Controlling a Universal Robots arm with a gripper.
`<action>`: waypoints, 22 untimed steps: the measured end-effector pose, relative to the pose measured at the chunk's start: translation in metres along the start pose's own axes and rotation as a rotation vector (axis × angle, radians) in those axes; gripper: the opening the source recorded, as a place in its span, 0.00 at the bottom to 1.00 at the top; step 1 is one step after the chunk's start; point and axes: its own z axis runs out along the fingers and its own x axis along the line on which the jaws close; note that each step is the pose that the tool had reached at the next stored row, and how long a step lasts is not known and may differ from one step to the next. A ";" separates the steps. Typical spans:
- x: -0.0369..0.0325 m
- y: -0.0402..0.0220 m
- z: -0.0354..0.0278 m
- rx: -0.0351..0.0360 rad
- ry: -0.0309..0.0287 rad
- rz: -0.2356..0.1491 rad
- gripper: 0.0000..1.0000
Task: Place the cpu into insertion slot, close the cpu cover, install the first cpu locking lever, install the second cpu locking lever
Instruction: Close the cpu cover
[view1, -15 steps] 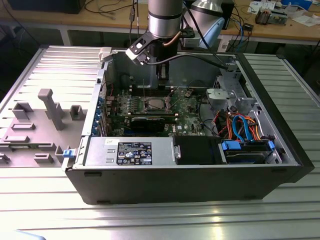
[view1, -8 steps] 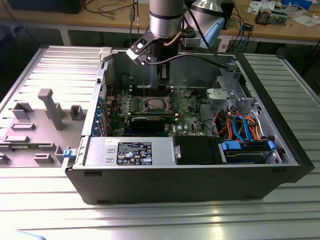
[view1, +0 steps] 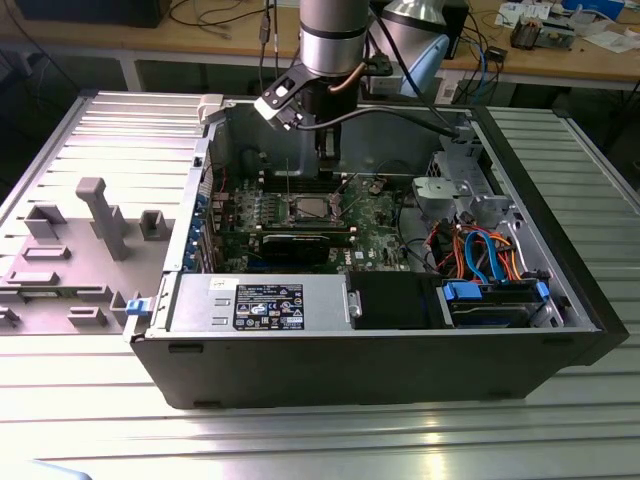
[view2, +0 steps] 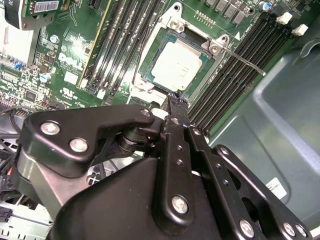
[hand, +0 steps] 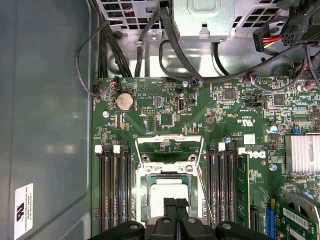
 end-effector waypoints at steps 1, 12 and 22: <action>0.0000 0.0003 0.0000 0.0001 0.0000 0.000 0.11; 0.0000 0.0065 0.0002 0.0000 0.0000 0.000 0.11; 0.0000 0.0093 0.0003 0.0000 0.0000 0.000 0.11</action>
